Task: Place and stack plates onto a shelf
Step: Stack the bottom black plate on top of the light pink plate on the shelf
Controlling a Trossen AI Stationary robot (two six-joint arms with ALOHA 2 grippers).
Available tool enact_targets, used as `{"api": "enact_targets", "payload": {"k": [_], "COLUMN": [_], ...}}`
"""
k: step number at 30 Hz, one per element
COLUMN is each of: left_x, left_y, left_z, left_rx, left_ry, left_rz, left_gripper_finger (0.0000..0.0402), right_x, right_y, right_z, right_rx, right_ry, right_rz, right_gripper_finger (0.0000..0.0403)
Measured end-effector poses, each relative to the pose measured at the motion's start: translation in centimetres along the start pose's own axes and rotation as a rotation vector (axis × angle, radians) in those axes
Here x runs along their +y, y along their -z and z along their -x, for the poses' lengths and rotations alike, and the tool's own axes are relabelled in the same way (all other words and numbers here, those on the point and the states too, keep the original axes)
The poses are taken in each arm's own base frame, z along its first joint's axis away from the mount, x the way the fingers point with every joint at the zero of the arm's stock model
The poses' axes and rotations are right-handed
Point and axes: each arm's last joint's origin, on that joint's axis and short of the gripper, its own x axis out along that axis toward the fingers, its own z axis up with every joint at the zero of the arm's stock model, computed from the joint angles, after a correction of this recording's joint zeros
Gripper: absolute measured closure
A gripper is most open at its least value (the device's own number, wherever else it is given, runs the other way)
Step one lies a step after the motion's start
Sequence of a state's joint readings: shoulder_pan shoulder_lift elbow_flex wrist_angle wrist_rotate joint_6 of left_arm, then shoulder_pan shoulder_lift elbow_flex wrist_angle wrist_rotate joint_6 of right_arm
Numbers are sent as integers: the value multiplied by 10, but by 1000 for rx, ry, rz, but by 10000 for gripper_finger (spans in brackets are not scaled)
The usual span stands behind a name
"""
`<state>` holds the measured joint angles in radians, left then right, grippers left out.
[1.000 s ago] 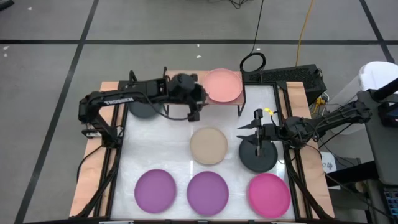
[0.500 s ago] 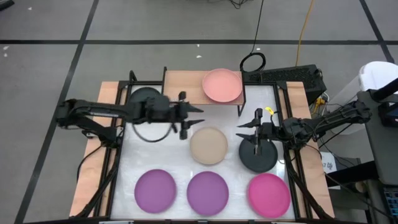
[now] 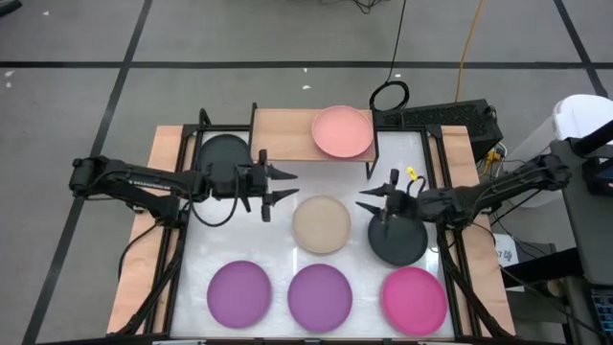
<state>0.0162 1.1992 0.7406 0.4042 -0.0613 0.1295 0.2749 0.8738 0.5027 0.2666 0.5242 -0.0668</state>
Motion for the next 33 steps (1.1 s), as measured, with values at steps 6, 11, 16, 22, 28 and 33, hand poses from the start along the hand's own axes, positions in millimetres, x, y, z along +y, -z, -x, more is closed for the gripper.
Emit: {"api": "enact_targets", "payload": {"k": [6,11,16,22,28,33], "left_x": [6,13,18,18,17,17], "left_y": [3,3,3,6,8,10], "left_z": [-2,-2,-2,-4,-4,-4], "left_rx": [13,5,6,20,41,62], "left_ry": [-38,-66,-85,-84,-80,-78], "left_rz": [-29,-57,-40,-20,8,21], "left_gripper_finger": [231,231,231,231,231,231], "right_x": [2,0,7,19,31,48], "right_y": [13,7,19,31,45,54], "right_z": [-4,-3,-4,-9,-14,-18], "right_rx": [244,490,676,805,874,921], "right_ry": [26,77,-13,-179,-184,-220], "right_rz": [26,-68,-176,-362,-475,-470], "right_gripper_finger": [275,275,275,275,275,275]}}
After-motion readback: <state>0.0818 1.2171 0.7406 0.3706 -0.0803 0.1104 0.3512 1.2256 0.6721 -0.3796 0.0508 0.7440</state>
